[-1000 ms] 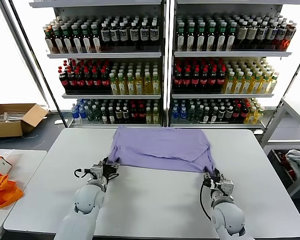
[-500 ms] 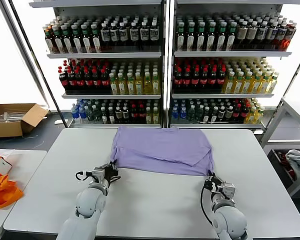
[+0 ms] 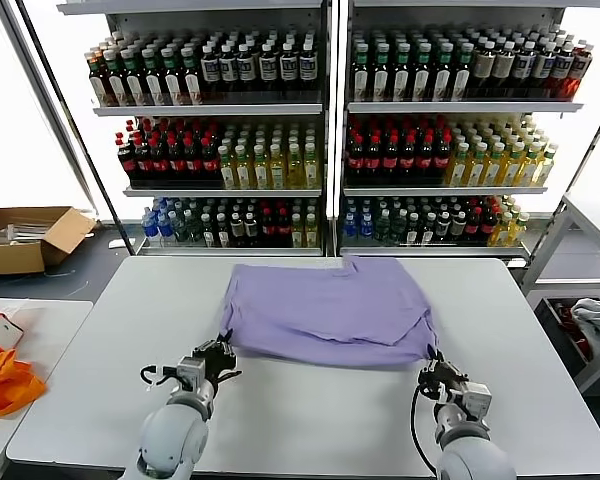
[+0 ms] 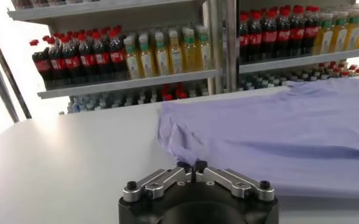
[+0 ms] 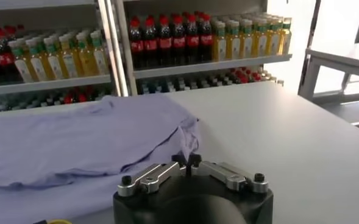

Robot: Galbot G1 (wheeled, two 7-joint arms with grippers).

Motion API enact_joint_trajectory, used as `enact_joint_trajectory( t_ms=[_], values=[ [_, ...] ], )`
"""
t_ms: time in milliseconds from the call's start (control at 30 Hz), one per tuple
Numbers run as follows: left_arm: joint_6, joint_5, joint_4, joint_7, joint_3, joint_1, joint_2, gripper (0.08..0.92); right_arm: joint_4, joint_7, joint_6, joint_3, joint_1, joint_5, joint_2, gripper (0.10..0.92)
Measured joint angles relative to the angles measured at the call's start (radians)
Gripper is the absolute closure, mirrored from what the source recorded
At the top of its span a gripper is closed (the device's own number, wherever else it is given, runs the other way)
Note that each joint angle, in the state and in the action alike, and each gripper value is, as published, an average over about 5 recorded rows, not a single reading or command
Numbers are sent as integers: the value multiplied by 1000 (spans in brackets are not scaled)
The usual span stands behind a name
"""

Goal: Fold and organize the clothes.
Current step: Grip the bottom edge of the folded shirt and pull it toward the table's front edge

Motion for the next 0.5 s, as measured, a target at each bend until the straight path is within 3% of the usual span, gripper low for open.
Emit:
enact_joint_trajectory(
  t_ms=[267,500],
  values=[
    [-1,10,-170,-21,-29,232,18,909,49,37,11,19,-146,-18,-35,887],
    [-25,22,-218,-28,-34,402,9,881,53,49,32,1,-214,-57,-44,701]
  ],
)
